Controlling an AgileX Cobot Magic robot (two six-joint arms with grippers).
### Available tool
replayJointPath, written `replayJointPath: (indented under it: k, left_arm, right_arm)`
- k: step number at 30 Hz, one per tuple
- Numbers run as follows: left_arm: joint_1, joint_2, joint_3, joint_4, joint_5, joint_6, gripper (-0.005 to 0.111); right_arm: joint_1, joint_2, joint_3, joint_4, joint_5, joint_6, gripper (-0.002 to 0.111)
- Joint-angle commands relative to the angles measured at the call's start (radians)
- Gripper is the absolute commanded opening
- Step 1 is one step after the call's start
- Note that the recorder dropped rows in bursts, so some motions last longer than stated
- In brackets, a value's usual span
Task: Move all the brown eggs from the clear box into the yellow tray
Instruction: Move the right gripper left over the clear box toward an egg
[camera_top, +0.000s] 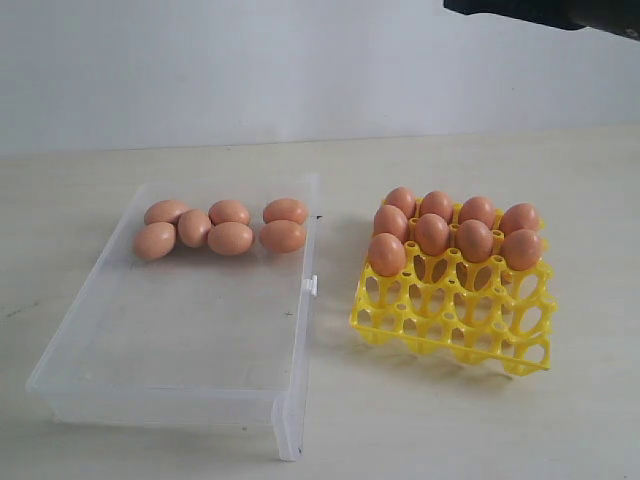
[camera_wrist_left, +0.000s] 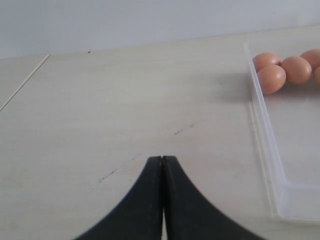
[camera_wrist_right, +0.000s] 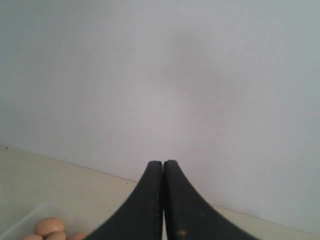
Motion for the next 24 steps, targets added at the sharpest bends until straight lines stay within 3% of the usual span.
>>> replayJointPath:
  k: [1, 13, 18, 24]
  left_arm:
    - [-0.006, -0.006, -0.004, -0.007, -0.006, -0.004, 0.000]
    - [-0.006, -0.006, -0.004, -0.007, -0.006, -0.004, 0.000]
    - [-0.006, -0.006, -0.004, -0.007, -0.006, -0.004, 0.000]
    - [-0.006, -0.006, -0.004, -0.007, -0.006, -0.004, 0.000]
  right_arm:
    - [0.000, 0.002, -0.055, -0.011, 0.114, -0.032, 0.000]
    - [0.000, 0.156, -0.304, -0.073, 0.458, -0.041, 0.001]
    - [0.006, 0.240, -0.395, -0.076, 0.502, -0.113, 0.022]
    - [0.083, 0.384, -0.489, -0.072, 0.509, -0.143, 0.049]
